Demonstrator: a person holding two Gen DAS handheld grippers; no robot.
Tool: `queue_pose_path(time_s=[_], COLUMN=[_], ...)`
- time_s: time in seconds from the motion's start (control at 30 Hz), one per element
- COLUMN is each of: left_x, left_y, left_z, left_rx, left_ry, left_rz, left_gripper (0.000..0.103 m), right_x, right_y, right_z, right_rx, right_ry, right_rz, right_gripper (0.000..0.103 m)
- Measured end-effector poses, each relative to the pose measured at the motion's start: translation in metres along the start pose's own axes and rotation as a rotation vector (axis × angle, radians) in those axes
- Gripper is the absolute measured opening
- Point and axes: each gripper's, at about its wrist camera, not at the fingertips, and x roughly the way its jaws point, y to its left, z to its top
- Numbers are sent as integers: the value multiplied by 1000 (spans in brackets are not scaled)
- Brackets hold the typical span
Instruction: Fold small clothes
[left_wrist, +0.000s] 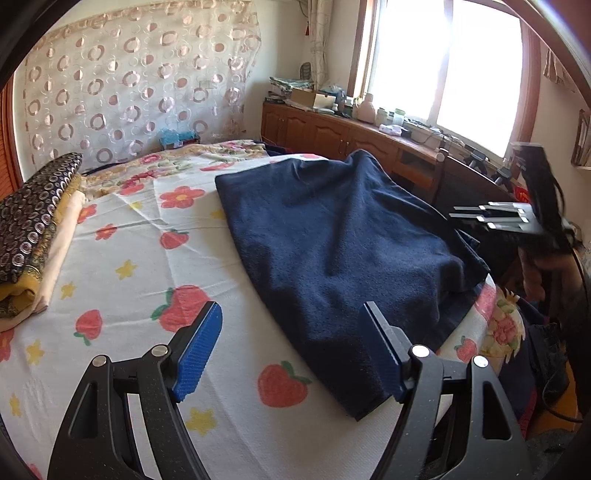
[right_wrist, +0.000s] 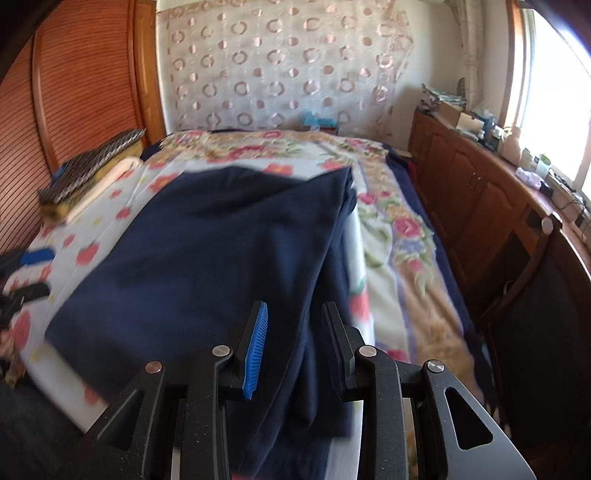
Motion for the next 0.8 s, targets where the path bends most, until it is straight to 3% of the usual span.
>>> queue_pose_path(time_s=[0.33, 0.43, 0.47, 0.53, 0.63, 0.8], left_x=[5, 5, 5, 2, -7, -16], left_y=[-8, -9, -9, -10, -14, -17], left_z=[-1, 0, 1, 2, 5, 10], left_rx=[-3, 1, 2, 3, 23, 39], left_ry=[22, 25, 25, 21, -2, -19], left_rz=[1, -2, -2, -2, 28, 48], left_gripper=[82, 82, 82, 82, 82, 82], right_x=[-32, -33, -37, -55, -82, -92], right_y=[-3, -9, -9, -16, -27, -42], right_z=[-46, -45, -43, -44, -45, -63], right_rx=[9, 13, 7, 9, 8, 17], right_ry=[52, 44, 32, -9, -47, -6], right_rz=[-11, 12, 19, 50, 31, 10], right_gripper=[30, 4, 3, 2, 2, 2])
